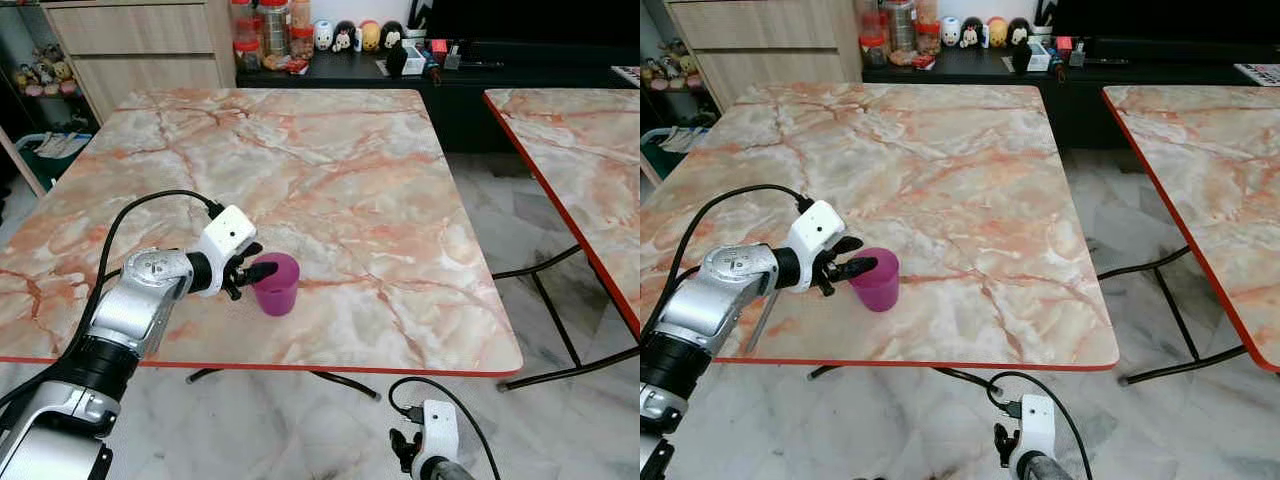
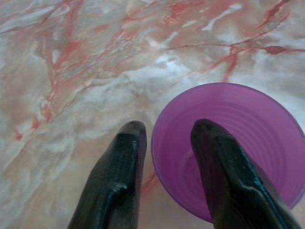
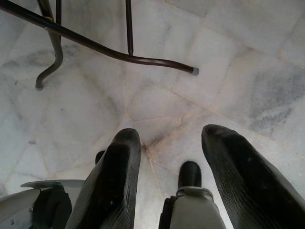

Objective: Setting the table

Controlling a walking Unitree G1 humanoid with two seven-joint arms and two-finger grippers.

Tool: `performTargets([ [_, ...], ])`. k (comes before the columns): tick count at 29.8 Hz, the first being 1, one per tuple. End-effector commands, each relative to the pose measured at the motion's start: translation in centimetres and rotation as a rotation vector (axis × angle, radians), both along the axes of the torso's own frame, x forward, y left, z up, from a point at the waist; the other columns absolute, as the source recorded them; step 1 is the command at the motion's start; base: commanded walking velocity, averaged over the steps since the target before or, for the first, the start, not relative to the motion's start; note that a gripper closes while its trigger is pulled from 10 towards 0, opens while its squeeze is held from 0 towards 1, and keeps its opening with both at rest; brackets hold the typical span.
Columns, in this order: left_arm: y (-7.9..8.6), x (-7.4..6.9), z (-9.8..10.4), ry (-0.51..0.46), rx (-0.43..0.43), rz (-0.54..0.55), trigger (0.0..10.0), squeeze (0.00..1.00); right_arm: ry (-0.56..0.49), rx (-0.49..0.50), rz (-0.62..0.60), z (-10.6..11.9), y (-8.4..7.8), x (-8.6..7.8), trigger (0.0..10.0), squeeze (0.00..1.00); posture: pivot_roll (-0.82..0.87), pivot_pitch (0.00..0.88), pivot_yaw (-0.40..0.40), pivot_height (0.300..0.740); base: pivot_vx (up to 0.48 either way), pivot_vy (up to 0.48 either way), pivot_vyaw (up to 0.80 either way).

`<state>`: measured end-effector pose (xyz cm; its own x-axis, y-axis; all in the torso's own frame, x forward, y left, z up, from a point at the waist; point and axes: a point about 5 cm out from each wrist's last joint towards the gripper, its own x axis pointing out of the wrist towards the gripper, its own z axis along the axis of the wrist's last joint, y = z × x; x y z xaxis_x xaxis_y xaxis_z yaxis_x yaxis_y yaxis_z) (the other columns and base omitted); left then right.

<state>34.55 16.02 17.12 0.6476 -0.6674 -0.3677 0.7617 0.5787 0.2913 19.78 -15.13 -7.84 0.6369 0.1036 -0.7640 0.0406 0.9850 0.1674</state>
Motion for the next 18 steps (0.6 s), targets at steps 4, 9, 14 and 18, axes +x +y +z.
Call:
performTargets([
  [4, 0.34, 0.05, 0.25, 0.009, 0.024, -0.016, 1.1, 0.00, 0.005, 0.007, -0.018, -0.12, -0.07, -0.24, 10.0, 0.00, 0.07, 0.051, 0.017, 0.740, 0.000, 0.000, 0.00],
  [9, -0.03, -0.19, -0.22, 0.023, 0.042, -0.041, 10.0, 0.00, 0.006, 0.007, -0.021, -0.14, -0.10, -0.29, 10.0, 0.00, 0.07, 0.052, 0.019, 0.740, 0.000, 0.000, 0.00],
  [14, -0.20, -0.12, -0.35, 0.028, 0.045, -0.044, 10.0, 0.00, 0.007, 0.008, -0.026, -0.16, -0.16, -0.32, 10.0, 0.00, 0.07, 0.060, 0.019, 0.740, 0.000, 0.000, 0.00],
  [18, -0.23, -0.11, -0.36, 0.030, 0.048, -0.047, 10.0, 0.00, 0.007, 0.008, -0.028, -0.17, -0.19, -0.34, 10.0, 0.00, 0.07, 0.064, 0.019, 0.740, 0.000, 0.000, 0.00],
])
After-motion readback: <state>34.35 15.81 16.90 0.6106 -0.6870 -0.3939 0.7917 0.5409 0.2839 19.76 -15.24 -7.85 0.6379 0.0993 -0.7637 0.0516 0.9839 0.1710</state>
